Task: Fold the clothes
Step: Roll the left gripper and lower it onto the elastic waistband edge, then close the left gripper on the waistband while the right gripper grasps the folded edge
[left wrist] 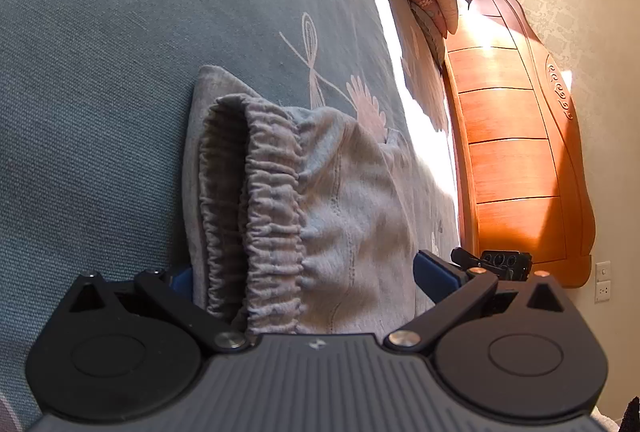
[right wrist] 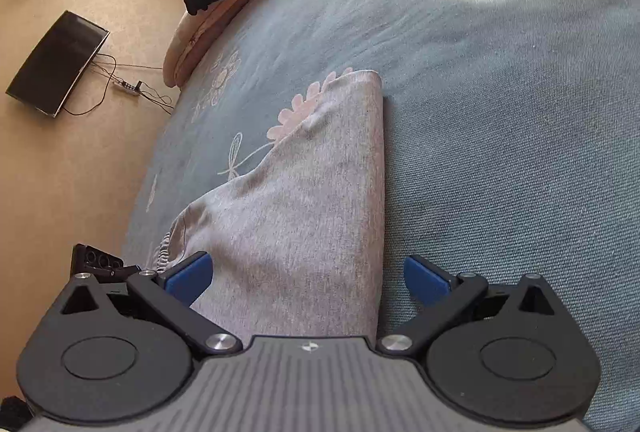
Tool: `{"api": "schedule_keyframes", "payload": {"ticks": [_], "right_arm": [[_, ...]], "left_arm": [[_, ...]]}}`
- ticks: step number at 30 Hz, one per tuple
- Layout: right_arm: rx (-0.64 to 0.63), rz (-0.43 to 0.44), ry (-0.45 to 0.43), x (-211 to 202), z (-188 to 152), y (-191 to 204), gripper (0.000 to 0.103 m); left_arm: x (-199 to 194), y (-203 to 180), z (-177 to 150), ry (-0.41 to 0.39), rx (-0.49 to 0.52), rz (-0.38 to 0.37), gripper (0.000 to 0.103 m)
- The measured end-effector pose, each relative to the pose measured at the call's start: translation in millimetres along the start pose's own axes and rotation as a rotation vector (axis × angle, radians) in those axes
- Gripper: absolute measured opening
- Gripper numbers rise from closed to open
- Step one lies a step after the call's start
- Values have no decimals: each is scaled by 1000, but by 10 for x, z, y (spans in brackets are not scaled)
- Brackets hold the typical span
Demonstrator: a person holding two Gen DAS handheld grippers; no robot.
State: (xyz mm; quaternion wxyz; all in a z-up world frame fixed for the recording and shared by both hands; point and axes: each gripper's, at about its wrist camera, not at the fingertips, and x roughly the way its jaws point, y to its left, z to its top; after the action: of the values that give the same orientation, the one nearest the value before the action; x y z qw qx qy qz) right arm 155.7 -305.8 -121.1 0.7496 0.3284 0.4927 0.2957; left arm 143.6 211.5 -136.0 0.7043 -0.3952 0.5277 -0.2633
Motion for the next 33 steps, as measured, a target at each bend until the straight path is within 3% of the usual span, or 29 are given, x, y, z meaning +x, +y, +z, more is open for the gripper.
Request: {"api": "schedule_keyframes", "payload": {"ticks": [4, 10, 18, 26, 33], "right_arm": [[48, 77, 2, 67, 101, -73, 103], [56, 121, 40, 368, 341, 20, 103], [2, 138, 130, 164, -20, 67, 103], [-28, 135, 162, 534, 299, 245, 103], [-107, 136, 120, 516, 185, 278, 103]], "left_arm": [[-17, 14, -22, -6, 22, -1, 102], [-25, 19, -26, -13, 24, 4, 102], [-33, 18, -50, -21, 41, 1, 102], [-43, 26, -65, -23, 49, 1, 102], [-42, 22, -67, -31, 71, -1, 102]]}}
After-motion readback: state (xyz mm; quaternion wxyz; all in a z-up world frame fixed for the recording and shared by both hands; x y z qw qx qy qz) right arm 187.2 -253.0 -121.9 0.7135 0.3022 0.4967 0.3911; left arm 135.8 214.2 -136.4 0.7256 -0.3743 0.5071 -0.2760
